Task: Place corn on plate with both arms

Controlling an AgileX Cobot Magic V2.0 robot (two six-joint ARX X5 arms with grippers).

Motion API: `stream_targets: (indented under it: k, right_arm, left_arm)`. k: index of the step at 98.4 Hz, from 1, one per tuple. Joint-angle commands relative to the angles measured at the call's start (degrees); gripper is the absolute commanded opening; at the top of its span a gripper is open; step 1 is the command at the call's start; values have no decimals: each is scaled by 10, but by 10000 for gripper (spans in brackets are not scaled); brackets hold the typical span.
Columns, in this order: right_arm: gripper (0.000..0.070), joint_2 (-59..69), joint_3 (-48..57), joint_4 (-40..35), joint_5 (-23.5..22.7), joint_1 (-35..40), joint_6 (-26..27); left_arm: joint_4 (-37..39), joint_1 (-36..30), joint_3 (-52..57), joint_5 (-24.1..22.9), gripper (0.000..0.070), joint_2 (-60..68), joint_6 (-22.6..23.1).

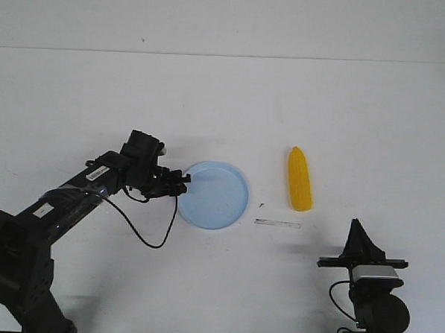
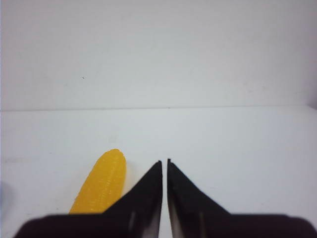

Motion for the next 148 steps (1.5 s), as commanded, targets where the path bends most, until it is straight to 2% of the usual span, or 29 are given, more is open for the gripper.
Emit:
stream_targets:
  k: [1, 8, 22, 36, 45, 49, 59, 75, 83, 94, 104, 111, 148]
  right_arm:
    - [16, 1, -1, 7, 1, 1, -1]
    - [16, 1, -1, 7, 1, 1, -1]
    - [16, 1, -1, 7, 1, 1, -1]
    - [16, 1, -1, 7, 1, 1, -1]
    - [16, 1, -1, 7, 1, 1, -1]
    - [16, 1, -1, 7, 1, 1, -1]
    - [16, 1, -1, 7, 1, 1, -1]
    - [16, 1, -1, 7, 1, 1, -1]
    - [16, 1, -1, 7, 1, 1, -1]
    - [16, 1, -1, 7, 1, 1, -1]
    - [16, 1, -1, 7, 1, 1, -1]
    - [16, 1, -1, 7, 1, 1, -1]
    - [16, 1, -1, 7, 1, 1, -1]
  left_arm:
    - [0, -2, 10, 3, 234, 6, 3]
    - [1, -2, 10, 3, 234, -2, 9]
    - [0, 8, 10, 3, 234, -35, 50]
    - [2, 28, 9, 3, 225, -69, 51]
    - [11, 38, 2, 3, 125, -91, 73]
    - [21, 41, -6, 3, 107, -103, 86]
    - [72, 51, -45, 3, 77, -142, 123]
    - [185, 72, -142, 3, 0, -223, 127]
    - [260, 90, -204, 2, 1, -275, 127]
    - [350, 109, -284, -59, 1, -353, 131]
    - [392, 123, -339, -130, 1, -423, 171]
    - [408, 136, -374, -159, 1, -473, 188]
    - [420, 207, -523, -167, 1, -714, 189]
